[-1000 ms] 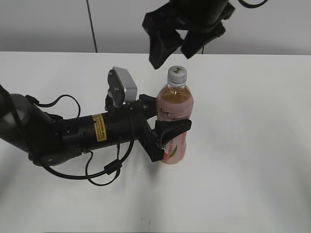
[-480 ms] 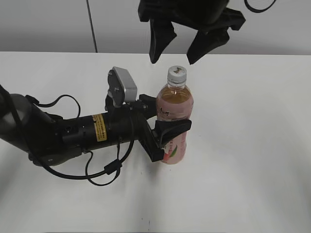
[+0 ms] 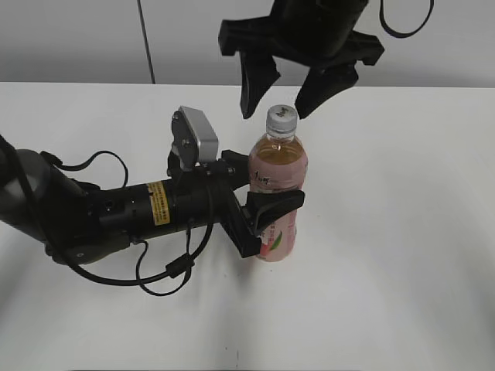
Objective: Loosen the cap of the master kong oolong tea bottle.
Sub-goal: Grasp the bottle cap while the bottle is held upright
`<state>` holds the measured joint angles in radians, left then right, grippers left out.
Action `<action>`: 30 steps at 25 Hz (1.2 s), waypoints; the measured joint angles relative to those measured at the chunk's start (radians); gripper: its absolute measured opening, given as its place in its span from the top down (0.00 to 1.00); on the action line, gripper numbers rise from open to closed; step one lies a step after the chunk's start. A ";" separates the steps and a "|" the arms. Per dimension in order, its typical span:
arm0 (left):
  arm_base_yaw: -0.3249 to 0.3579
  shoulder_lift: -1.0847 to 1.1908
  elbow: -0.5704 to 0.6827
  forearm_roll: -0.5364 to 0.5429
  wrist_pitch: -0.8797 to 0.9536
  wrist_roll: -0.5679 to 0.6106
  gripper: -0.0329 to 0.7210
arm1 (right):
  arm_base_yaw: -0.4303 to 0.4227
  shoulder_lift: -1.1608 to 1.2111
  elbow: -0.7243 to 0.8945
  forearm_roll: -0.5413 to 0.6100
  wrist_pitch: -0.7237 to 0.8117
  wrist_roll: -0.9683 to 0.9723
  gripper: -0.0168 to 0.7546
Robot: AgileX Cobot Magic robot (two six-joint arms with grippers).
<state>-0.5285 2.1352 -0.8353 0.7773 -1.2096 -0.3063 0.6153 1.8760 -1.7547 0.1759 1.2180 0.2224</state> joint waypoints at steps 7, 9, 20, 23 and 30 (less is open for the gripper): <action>0.000 0.000 0.000 0.000 0.000 0.000 0.42 | 0.000 -0.008 0.056 -0.001 0.001 0.001 0.30; 0.000 0.000 0.000 0.000 0.000 0.000 0.42 | 0.000 -0.012 0.056 -0.001 0.001 0.001 0.30; 0.000 0.000 0.000 0.000 0.000 0.000 0.42 | 0.000 -0.012 0.056 -0.005 0.003 -0.041 0.59; 0.000 0.000 0.000 0.000 0.000 0.000 0.42 | 0.000 -0.012 0.056 -0.005 0.005 -0.176 0.59; 0.000 0.000 0.000 0.001 0.000 0.000 0.42 | 0.000 -0.012 0.056 -0.004 0.005 -0.751 0.61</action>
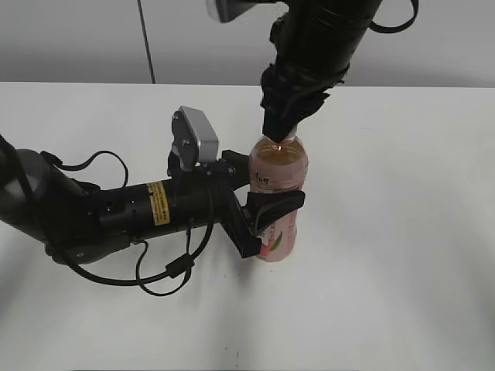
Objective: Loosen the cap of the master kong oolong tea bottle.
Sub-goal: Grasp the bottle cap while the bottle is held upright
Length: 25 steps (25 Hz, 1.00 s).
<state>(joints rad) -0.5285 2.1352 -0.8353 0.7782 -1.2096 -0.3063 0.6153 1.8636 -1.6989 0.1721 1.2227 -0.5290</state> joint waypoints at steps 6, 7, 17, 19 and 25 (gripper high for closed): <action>0.000 0.000 0.000 0.007 0.000 0.002 0.42 | 0.000 0.000 0.000 0.002 0.000 -0.600 0.61; 0.000 0.000 0.000 0.007 0.000 0.003 0.42 | 0.000 -0.001 0.000 0.002 0.001 -0.654 0.61; 0.000 0.000 0.000 0.009 -0.001 0.006 0.42 | 0.000 -0.001 0.000 0.011 0.003 -0.764 0.61; 0.000 0.000 0.000 0.009 -0.001 0.006 0.42 | 0.000 -0.001 0.000 0.012 0.003 -0.740 0.59; 0.000 0.000 0.000 0.003 0.000 0.000 0.42 | 0.000 -0.001 0.000 0.062 0.001 -0.602 0.41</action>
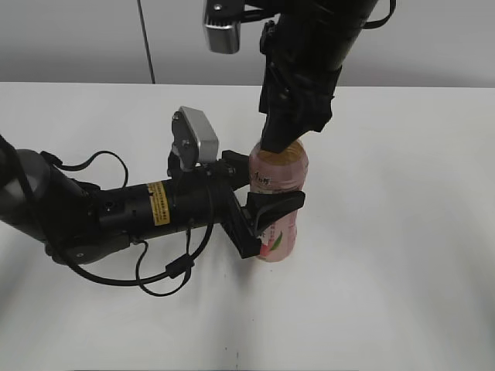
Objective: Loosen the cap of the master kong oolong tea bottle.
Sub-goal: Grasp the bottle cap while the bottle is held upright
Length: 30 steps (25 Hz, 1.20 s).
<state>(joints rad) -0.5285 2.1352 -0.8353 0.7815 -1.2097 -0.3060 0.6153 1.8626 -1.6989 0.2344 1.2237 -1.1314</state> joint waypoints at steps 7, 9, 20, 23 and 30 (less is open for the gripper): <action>0.000 0.000 0.000 0.000 0.000 0.000 0.42 | 0.000 -0.012 -0.015 0.013 -0.001 0.377 0.31; 0.000 0.000 0.000 0.000 0.000 0.000 0.42 | 0.000 -0.020 -0.047 0.014 -0.001 0.539 0.30; 0.000 0.000 0.000 -0.001 0.000 0.000 0.42 | 0.000 -0.029 -0.163 -0.111 0.000 1.311 0.30; 0.000 0.000 0.000 -0.001 0.000 0.000 0.42 | 0.000 -0.030 -0.146 -0.074 0.000 1.331 0.30; 0.000 0.000 0.000 -0.001 0.000 0.000 0.42 | 0.000 -0.031 -0.036 -0.079 0.000 1.353 0.30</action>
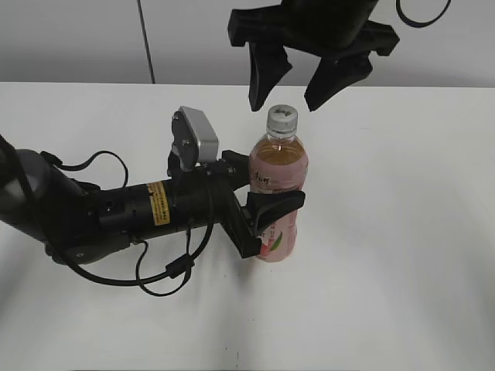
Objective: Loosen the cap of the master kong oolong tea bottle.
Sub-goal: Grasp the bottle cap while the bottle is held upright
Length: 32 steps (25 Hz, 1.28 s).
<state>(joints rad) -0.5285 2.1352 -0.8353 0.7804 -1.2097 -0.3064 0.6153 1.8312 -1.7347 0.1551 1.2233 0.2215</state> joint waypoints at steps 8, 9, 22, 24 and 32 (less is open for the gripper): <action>0.000 0.000 0.000 0.000 0.000 0.000 0.42 | 0.000 0.001 0.006 0.008 0.000 0.002 0.32; 0.000 0.000 0.000 0.000 0.000 0.000 0.42 | 0.000 0.003 0.006 0.010 0.000 0.002 0.32; 0.000 0.000 0.000 0.000 0.000 0.000 0.42 | 0.000 0.024 0.007 0.024 0.000 0.002 0.40; 0.000 0.000 0.000 0.000 0.000 0.000 0.42 | 0.000 0.024 0.007 0.026 0.000 0.002 0.43; 0.000 0.000 0.000 0.000 0.000 0.000 0.42 | 0.000 0.024 0.007 0.030 0.000 0.002 0.46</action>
<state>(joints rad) -0.5285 2.1352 -0.8353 0.7804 -1.2097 -0.3064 0.6153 1.8556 -1.7272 0.1849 1.2233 0.2236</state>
